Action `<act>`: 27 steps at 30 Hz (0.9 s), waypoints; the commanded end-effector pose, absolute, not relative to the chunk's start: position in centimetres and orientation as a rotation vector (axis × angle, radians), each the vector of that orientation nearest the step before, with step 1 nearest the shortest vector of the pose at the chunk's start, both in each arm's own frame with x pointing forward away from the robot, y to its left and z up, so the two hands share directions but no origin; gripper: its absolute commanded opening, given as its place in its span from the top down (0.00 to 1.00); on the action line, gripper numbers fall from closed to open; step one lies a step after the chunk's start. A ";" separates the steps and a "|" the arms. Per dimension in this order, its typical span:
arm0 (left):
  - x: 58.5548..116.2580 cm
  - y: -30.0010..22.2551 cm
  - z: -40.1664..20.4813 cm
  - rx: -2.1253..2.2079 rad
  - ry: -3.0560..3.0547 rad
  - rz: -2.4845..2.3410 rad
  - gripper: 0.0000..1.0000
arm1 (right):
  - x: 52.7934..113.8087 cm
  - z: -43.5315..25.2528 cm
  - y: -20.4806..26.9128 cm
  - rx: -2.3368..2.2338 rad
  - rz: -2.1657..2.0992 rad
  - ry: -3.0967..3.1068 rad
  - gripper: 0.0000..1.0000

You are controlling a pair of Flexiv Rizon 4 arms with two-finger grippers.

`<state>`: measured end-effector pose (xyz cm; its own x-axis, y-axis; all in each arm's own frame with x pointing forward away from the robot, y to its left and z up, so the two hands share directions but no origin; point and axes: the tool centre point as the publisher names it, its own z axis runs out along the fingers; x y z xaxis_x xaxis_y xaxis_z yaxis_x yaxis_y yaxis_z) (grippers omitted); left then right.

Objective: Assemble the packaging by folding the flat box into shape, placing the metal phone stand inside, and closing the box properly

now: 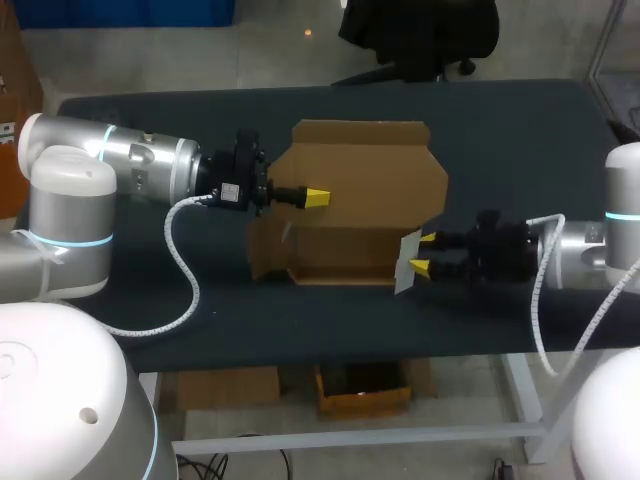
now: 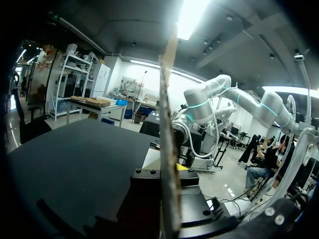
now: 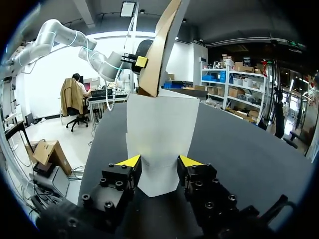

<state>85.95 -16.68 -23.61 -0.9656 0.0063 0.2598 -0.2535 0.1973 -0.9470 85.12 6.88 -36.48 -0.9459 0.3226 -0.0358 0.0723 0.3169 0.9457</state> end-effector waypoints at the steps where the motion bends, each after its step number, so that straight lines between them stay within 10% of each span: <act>1: 86.0 -16.7 -24.0 0.235 -2.261 1.852 1.00 | 84.8 -36.8 6.9 0.393 1.685 2.308 0.56; 27: 86.0 -16.7 -24.0 0.235 -2.261 1.852 1.00 | 85.8 -36.9 7.7 0.537 1.699 2.169 0.60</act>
<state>85.96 -16.75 -23.62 -0.9656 0.0066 0.2598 -0.2535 0.1973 -0.9470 85.66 7.11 -36.61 -0.8818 0.4710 -0.0226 0.0932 0.2210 0.9708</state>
